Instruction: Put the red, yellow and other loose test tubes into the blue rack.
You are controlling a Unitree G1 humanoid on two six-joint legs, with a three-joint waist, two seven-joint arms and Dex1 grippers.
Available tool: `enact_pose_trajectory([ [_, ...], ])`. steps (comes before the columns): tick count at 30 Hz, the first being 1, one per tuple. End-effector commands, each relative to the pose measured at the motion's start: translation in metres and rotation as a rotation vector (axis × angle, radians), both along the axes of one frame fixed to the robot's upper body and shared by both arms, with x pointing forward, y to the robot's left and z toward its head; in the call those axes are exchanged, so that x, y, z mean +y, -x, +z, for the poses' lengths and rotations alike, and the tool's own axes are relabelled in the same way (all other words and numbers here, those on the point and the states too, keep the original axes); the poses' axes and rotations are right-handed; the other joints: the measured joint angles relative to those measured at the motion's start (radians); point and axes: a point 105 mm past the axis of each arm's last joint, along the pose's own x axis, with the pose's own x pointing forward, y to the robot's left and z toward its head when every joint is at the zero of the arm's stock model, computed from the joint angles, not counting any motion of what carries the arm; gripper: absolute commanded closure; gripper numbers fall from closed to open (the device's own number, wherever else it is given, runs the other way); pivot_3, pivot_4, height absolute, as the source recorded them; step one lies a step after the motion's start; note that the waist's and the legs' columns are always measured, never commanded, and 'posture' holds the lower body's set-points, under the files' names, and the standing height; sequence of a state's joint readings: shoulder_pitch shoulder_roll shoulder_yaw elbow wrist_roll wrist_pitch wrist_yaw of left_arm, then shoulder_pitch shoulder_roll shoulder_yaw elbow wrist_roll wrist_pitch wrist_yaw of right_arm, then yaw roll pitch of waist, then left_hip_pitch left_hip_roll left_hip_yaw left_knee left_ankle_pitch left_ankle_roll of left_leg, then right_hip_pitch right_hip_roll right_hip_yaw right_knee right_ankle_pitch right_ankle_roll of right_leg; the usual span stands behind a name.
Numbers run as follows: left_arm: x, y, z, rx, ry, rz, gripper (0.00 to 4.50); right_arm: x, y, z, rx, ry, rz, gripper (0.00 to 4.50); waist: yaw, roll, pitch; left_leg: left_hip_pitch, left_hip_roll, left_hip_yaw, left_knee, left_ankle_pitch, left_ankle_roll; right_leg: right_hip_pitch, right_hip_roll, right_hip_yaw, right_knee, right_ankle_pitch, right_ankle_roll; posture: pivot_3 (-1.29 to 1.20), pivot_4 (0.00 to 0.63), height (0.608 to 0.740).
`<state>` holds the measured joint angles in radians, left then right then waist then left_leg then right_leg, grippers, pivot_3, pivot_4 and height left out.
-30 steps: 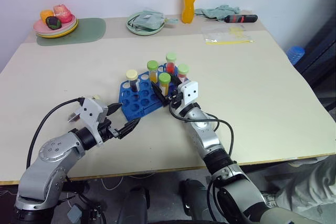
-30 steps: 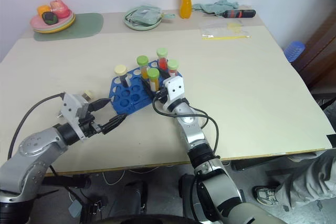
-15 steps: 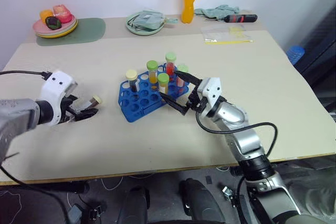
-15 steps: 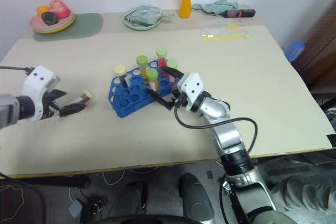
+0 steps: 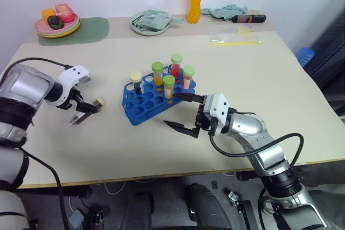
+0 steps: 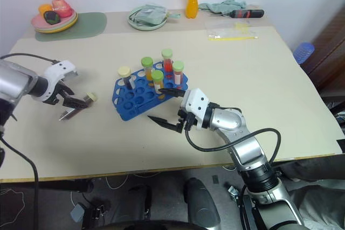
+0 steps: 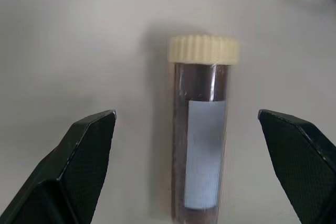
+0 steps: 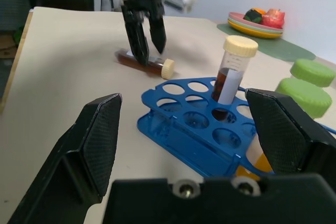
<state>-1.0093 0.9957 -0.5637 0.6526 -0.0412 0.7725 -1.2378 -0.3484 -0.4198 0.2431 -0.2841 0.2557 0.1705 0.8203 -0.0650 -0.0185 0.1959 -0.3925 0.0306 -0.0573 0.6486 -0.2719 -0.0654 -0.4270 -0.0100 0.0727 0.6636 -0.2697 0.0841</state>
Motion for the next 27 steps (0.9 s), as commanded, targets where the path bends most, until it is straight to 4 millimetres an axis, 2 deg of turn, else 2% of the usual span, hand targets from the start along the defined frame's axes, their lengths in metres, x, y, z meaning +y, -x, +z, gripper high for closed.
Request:
enact_pose_trajectory([
  [1, 0.013, -0.002, 0.004, 0.018, -0.066, -0.003, 1.37, -0.002, 0.006, 0.011, -0.051, -0.007, -0.006, 0.27, -0.001, 0.000, 0.000, 0.000, 0.000, 0.000, 0.000, 0.000, 0.000, 0.000, 0.000, 0.000, 0.000, 0.000, 0.000, 0.00, 0.150, 0.740],
  [5, 0.014, -0.004, 0.003, 0.032, -0.078, -0.022, 3.45, -0.002, 0.007, 0.011, -0.051, -0.005, -0.011, 0.27, -0.001, -0.001, 0.000, 0.000, 0.000, 0.000, 0.000, 0.000, 0.000, 0.000, 0.000, 0.000, 0.000, 0.000, 0.000, 0.00, 0.150, 0.740],
  [6, 0.014, -0.004, 0.004, 0.028, -0.077, -0.024, 3.72, -0.001, 0.008, 0.011, -0.051, -0.004, -0.011, 0.27, -0.001, -0.001, 0.000, 0.000, 0.000, 0.000, 0.000, 0.000, 0.000, 0.000, 0.000, 0.000, 0.000, 0.000, 0.000, 0.00, 0.150, 0.740],
  [8, 0.017, -0.006, 0.011, -0.014, -0.073, -0.020, 3.75, -0.002, 0.008, 0.011, -0.051, -0.002, -0.013, 0.27, -0.001, -0.001, 0.000, 0.000, 0.000, 0.000, 0.000, 0.000, 0.000, 0.000, 0.000, 0.000, 0.000, 0.000, 0.000, 0.00, 0.150, 0.740],
  [11, 0.019, -0.011, 0.034, -0.181, 0.004, -0.034, 3.75, -0.006, 0.007, 0.009, -0.044, 0.004, -0.029, 0.27, -0.002, -0.001, 0.000, 0.000, 0.000, -0.001, 0.000, 0.000, 0.000, 0.000, 0.000, 0.000, 0.000, 0.000, 0.000, 0.00, 0.150, 0.740],
  [13, 0.002, -0.014, 0.070, -0.453, 0.194, -0.122, 3.75, -0.013, 0.004, 0.005, -0.032, 0.006, -0.062, 0.27, -0.003, -0.001, 0.000, 0.000, 0.001, 0.000, 0.000, 0.000, 0.000, 0.000, 0.000, 0.000, 0.000, 0.000, 0.000, 0.00, 0.150, 0.740],
  [15, -0.012, 0.000, 0.106, -0.704, 0.352, -0.208, 3.75, -0.021, 0.000, 0.001, -0.014, 0.003, -0.107, 0.27, -0.002, -0.002, 0.000, -0.001, 0.001, 0.000, 0.000, 0.000, 0.000, -0.001, -0.002, 0.000, 0.001, 0.000, 0.000, 0.00, 0.150, 0.740],
  [18, -0.033, 0.040, 0.134, -1.008, 0.587, -0.220, 3.75, -0.040, -0.013, -0.007, 0.005, -0.014, -0.228, 0.27, 0.006, -0.001, 0.000, -0.002, 0.002, 0.000, 0.001, 0.000, 0.000, -0.001, -0.004, 0.000, 0.001, 0.000, 0.000, 0.00, 0.150, 0.740],
  [20, -0.056, 0.066, 0.126, -1.023, 0.727, -0.212, 3.75, -0.053, -0.021, -0.014, 0.030, -0.026, -0.304, 0.27, 0.017, -0.001, -0.001, 0.000, 0.002, 0.000, 0.002, 0.000, -0.001, 0.000, -0.006, 0.001, 0.001, 0.000, 0.001, 0.00, 0.150, 0.740],
  [22, -0.081, 0.082, 0.117, -1.024, 0.801, -0.189, 3.75, -0.063, -0.025, -0.020, 0.052, -0.030, -0.344, 0.27, 0.025, -0.002, -0.001, 0.000, 0.001, 0.003, 0.004, 0.000, 0.000, 0.001, -0.006, 0.001, 0.002, 0.000, 0.001, 0.00, 0.150, 0.740],
  [25, -0.149, 0.104, 0.080, -1.018, 0.742, -0.262, 3.75, -0.077, -0.031, -0.031, 0.079, -0.023, -0.414, 0.27, 0.036, -0.003, -0.001, 0.001, 0.000, 0.001, 0.005, 0.000, 0.000, 0.006, -0.005, 0.001, 0.001, 0.001, 0.002, 0.00, 0.150, 0.740],
  [26, -0.164, 0.106, 0.072, -1.033, 0.731, -0.269, 3.75, -0.080, -0.033, -0.034, 0.086, -0.028, -0.430, 0.27, 0.041, -0.002, -0.001, 0.003, -0.001, 0.001, 0.005, 0.000, 0.000, 0.007, -0.005, 0.001, 0.000, 0.001, 0.003, 0.00, 0.150, 0.740],
  [27, -0.170, 0.104, 0.071, -1.069, 0.732, -0.244, 3.75, -0.081, -0.034, -0.035, 0.091, -0.033, -0.440, 0.27, 0.047, -0.003, -0.001, 0.003, -0.001, 0.001, 0.005, 0.000, 0.000, 0.008, -0.005, 0.002, -0.001, 0.001, 0.003, 0.00, 0.150, 0.740],
])
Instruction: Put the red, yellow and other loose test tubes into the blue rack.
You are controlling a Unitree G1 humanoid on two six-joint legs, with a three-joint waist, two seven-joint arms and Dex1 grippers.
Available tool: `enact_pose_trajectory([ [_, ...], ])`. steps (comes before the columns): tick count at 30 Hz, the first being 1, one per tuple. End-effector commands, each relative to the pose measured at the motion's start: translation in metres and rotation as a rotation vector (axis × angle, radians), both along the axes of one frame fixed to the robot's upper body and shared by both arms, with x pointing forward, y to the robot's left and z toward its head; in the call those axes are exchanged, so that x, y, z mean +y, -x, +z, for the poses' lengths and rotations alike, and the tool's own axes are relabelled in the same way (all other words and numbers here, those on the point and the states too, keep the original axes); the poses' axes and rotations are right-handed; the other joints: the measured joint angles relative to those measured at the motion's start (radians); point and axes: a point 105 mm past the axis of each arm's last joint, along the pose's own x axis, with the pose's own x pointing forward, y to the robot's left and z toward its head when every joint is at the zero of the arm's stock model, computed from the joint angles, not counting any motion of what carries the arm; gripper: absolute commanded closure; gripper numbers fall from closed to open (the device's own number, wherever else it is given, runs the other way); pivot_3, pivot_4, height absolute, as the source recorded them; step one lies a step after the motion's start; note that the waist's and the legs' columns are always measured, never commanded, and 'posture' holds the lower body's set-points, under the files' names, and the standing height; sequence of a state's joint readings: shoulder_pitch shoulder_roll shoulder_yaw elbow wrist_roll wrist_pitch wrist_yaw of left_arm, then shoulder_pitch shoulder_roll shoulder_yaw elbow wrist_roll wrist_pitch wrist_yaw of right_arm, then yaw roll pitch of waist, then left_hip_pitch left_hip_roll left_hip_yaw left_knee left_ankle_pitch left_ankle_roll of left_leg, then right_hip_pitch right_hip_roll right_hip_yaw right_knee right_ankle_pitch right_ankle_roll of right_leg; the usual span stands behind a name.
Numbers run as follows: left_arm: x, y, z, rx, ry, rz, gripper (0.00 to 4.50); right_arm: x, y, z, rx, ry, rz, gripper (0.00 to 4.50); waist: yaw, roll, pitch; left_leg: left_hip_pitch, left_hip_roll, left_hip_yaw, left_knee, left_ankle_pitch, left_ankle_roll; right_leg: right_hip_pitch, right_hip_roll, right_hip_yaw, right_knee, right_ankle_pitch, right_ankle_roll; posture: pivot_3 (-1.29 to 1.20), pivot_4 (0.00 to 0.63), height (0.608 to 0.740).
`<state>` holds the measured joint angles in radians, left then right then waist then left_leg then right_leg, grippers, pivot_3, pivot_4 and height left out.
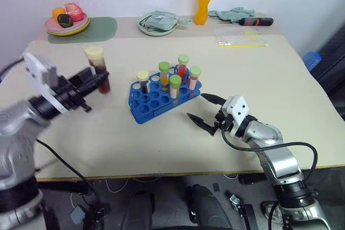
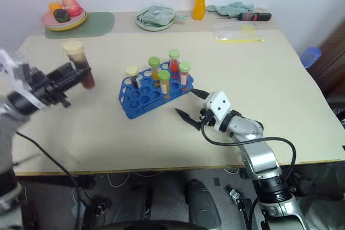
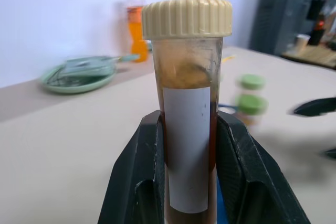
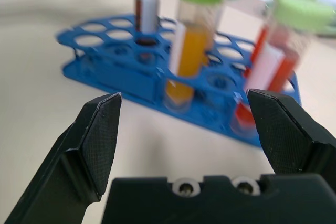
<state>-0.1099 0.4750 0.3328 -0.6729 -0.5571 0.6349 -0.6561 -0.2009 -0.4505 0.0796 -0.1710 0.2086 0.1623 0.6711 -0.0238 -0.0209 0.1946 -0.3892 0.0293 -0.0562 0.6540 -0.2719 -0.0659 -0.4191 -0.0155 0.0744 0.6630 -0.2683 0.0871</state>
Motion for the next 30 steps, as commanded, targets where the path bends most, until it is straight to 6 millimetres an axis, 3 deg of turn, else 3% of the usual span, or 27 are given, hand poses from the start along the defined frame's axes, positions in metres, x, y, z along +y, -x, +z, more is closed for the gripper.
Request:
enact_pose_trajectory([
  [1, -0.039, 0.003, 0.005, -0.157, -0.005, 0.057, 3.75, -0.009, -0.006, 0.005, -0.034, -0.021, -0.050, 0.27, 0.007, 0.000, 0.000, 0.000, -0.001, 0.000, 0.000, 0.000, 0.000, 0.000, 0.000, 0.000, 0.000, 0.000, 0.000, 0.00, 0.150, 0.740],
  [6, -0.055, -0.018, -0.015, -0.226, 0.054, 0.200, 3.75, -0.001, -0.003, 0.009, -0.011, -0.054, 0.005, 0.27, 0.000, 0.003, -0.002, 0.004, 0.000, 0.001, 0.000, 0.000, 0.000, 0.001, 0.004, 0.003, 0.001, 0.000, -0.001, 0.00, 0.150, 0.740],
  [15, -0.060, -0.039, -0.039, -0.243, 0.064, 0.233, 3.75, 0.033, 0.042, 0.008, 0.114, -0.041, 0.281, 0.27, 0.007, 0.003, -0.002, 0.003, 0.000, 0.001, -0.001, 0.000, 0.000, 0.001, 0.004, 0.002, 0.000, 0.000, 0.000, 0.00, 0.150, 0.740],
  [30, -0.066, -0.061, -0.051, -0.188, 0.100, 0.203, 3.75, 0.036, 0.037, 0.008, 0.098, -0.050, 0.249, 0.27, 0.008, 0.003, -0.002, 0.003, 0.000, 0.001, 0.000, 0.000, 0.000, 0.001, 0.004, 0.002, 0.000, 0.000, 0.000, 0.00, 0.150, 0.740],
])
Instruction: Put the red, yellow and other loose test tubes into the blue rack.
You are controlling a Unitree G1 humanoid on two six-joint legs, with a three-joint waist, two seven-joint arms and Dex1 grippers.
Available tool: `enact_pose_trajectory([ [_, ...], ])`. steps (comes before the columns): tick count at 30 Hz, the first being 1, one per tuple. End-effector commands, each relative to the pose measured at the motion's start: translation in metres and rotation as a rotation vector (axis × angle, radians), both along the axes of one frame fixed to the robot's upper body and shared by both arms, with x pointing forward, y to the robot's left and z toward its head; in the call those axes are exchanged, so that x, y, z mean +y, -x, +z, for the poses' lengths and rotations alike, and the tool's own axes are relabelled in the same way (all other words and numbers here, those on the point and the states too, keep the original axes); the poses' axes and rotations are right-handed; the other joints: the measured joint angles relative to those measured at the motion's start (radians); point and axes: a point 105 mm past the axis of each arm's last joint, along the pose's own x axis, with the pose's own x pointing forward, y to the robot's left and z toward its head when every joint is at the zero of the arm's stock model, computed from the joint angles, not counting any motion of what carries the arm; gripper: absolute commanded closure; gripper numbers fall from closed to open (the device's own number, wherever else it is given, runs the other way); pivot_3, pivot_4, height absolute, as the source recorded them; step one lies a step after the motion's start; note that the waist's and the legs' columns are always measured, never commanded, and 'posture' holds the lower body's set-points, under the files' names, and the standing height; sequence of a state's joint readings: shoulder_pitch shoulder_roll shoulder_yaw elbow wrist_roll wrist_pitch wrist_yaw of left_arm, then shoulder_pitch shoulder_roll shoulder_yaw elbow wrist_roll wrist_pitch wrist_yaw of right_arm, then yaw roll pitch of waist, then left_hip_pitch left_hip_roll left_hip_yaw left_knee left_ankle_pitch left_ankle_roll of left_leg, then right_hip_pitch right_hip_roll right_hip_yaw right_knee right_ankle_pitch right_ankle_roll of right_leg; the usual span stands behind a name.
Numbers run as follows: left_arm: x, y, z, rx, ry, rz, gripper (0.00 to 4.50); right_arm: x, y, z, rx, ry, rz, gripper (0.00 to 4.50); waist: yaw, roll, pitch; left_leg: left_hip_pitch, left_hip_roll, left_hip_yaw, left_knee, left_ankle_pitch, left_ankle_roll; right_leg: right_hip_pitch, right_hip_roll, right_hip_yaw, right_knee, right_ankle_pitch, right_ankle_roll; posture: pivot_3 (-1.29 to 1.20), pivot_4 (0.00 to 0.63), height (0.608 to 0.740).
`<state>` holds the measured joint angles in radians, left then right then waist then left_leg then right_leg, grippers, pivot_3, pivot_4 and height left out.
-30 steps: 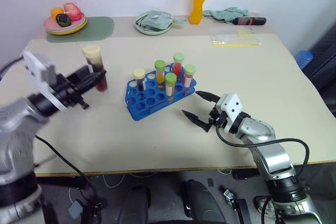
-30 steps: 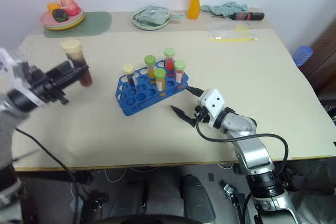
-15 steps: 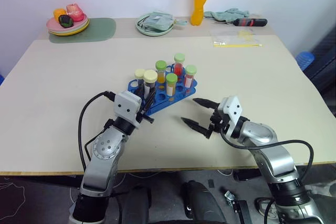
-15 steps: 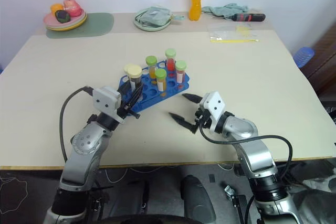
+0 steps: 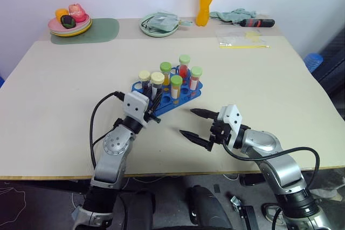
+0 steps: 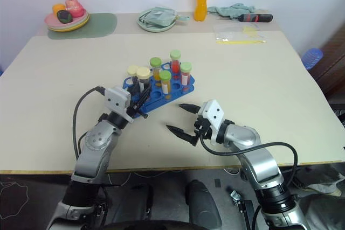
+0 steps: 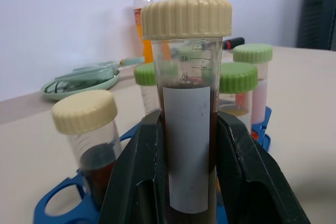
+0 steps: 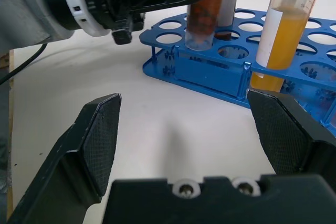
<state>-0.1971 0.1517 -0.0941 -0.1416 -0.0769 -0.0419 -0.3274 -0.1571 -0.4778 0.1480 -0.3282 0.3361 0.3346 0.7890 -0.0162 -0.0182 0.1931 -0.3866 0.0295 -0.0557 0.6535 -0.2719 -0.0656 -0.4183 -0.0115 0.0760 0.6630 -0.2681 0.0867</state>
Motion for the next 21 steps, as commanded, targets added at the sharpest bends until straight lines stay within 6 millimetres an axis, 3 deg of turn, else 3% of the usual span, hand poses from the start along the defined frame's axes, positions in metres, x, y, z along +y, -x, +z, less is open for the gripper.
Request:
enact_pose_trajectory([
  [1, -0.005, -0.001, 0.008, -0.021, 0.035, -0.030, 3.75, 0.004, 0.001, 0.012, -0.054, -0.017, 0.013, 0.27, 0.000, 0.000, 0.000, 0.000, 0.000, 0.000, 0.000, 0.000, 0.000, 0.000, 0.000, 0.000, 0.000, 0.000, 0.000, 0.00, 0.150, 0.740],
  [5, -0.014, 0.003, 0.004, 0.009, 0.040, -0.087, 3.75, 0.004, 0.001, 0.011, -0.054, -0.020, 0.009, 0.27, 0.003, 0.000, 0.000, 0.000, 0.000, 0.000, 0.000, 0.000, 0.000, 0.001, 0.000, 0.000, 0.000, 0.000, 0.000, 0.00, 0.150, 0.740],
  [14, -0.010, 0.006, -0.002, 0.002, 0.024, -0.065, 3.75, 0.006, 0.001, 0.011, -0.057, -0.026, 0.007, 0.27, 0.002, 0.000, 0.000, 0.000, 0.000, -0.001, 0.000, 0.000, 0.000, 0.001, 0.000, -0.001, 0.000, 0.000, 0.000, 0.00, 0.150, 0.740],
  [21, -0.003, 0.007, -0.002, -0.005, 0.039, -0.033, 0.21, 0.007, 0.001, 0.012, -0.066, -0.024, 0.012, 0.27, 0.001, 0.000, 0.000, 0.000, 0.000, -0.001, 0.000, 0.000, 0.000, 0.001, 0.000, -0.001, 0.000, 0.000, 0.000, 0.00, 0.150, 0.740],
])
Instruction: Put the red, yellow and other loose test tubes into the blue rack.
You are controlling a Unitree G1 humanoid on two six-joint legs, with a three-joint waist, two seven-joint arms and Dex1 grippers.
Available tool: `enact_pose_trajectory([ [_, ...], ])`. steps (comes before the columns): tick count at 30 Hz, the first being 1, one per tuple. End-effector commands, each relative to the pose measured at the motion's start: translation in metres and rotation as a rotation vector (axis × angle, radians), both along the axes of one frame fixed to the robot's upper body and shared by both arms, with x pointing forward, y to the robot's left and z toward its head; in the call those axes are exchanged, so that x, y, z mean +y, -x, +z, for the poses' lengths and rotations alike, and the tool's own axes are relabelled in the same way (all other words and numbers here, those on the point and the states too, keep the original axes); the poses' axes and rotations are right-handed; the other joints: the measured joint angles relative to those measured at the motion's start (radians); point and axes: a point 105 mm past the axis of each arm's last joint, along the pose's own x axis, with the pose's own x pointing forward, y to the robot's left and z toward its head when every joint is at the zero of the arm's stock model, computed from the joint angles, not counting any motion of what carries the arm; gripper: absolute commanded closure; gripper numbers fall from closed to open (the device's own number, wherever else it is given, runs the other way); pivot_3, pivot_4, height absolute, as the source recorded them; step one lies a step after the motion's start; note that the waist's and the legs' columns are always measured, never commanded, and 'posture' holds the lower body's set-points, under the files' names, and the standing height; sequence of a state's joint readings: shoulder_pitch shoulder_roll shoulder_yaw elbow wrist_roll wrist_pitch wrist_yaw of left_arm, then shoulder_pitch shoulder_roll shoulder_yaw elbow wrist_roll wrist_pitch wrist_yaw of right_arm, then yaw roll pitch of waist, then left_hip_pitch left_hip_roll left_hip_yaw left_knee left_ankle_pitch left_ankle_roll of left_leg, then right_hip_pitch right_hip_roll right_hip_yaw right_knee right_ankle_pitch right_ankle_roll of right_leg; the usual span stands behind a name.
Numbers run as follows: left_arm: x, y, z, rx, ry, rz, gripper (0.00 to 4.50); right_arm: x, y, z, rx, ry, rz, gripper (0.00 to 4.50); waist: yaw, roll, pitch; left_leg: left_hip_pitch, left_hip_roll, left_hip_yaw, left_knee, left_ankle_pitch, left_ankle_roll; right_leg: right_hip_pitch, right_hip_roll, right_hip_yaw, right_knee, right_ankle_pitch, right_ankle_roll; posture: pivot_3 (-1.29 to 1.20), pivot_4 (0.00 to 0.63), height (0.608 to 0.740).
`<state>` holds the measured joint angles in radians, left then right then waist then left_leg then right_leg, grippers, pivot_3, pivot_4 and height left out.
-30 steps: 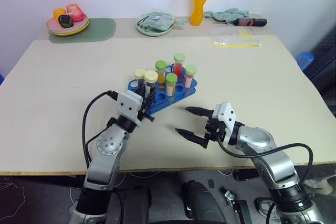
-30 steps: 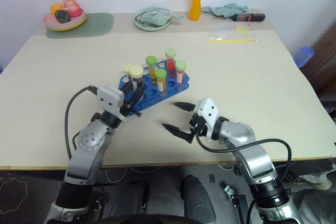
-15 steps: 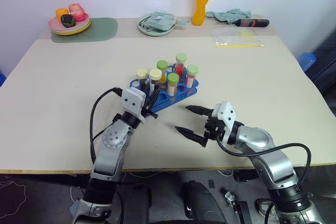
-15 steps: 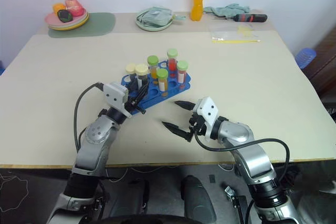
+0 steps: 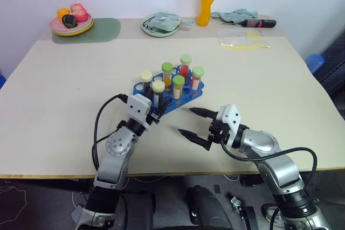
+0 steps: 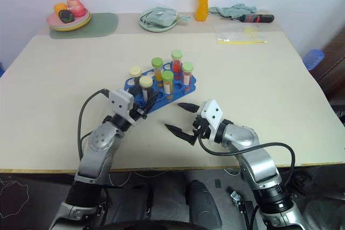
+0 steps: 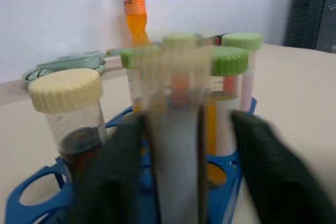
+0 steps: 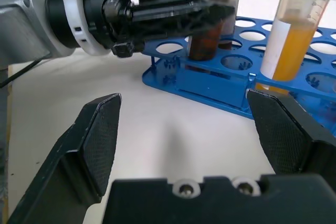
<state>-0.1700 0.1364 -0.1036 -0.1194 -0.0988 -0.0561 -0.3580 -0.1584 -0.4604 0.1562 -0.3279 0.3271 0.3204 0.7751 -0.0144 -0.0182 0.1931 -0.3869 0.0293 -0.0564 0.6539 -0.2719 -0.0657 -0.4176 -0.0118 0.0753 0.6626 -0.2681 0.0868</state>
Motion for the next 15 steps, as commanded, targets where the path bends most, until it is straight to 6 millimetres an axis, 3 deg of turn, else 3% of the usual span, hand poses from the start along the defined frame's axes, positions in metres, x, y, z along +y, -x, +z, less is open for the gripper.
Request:
enact_pose_trajectory([
  [1, 0.004, 0.005, 0.011, -0.041, 0.025, 0.000, 0.06, 0.002, 0.001, 0.011, -0.054, -0.010, 0.015, 0.27, -0.002, 0.000, 0.000, 0.000, 0.000, 0.000, 0.000, 0.000, 0.000, 0.000, 0.000, 0.000, 0.000, 0.000, 0.000, 0.00, 0.150, 0.740],
  [7, 0.037, 0.030, 0.023, 0.019, 0.062, -0.031, 0.06, -0.019, 0.001, 0.023, -0.037, 0.020, 0.018, 0.27, -0.007, 0.000, 0.000, 0.000, 0.001, 0.000, -0.001, 0.000, 0.000, 0.000, 0.000, 0.000, 0.000, 0.000, 0.000, 0.00, 0.150, 0.740],
  [10, 0.063, 0.052, 0.021, 0.092, 0.009, -0.048, 0.06, -0.046, 0.000, 0.023, 0.008, 0.062, -0.012, 0.27, -0.006, 0.000, 0.000, 0.000, 0.001, 0.000, -0.001, 0.000, 0.000, 0.000, 0.000, 0.000, 0.000, 0.000, 0.000, 0.00, 0.150, 0.740],
  [15, 0.112, 0.074, 0.009, 0.213, -0.116, 0.047, 0.06, -0.107, -0.020, 0.025, 0.020, 0.113, -0.209, 0.27, -0.005, 0.000, 0.000, 0.001, 0.001, 0.001, -0.001, 0.000, 0.000, 0.000, 0.000, 0.000, -0.001, -0.001, -0.002, 0.00, 0.150, 0.740],
])
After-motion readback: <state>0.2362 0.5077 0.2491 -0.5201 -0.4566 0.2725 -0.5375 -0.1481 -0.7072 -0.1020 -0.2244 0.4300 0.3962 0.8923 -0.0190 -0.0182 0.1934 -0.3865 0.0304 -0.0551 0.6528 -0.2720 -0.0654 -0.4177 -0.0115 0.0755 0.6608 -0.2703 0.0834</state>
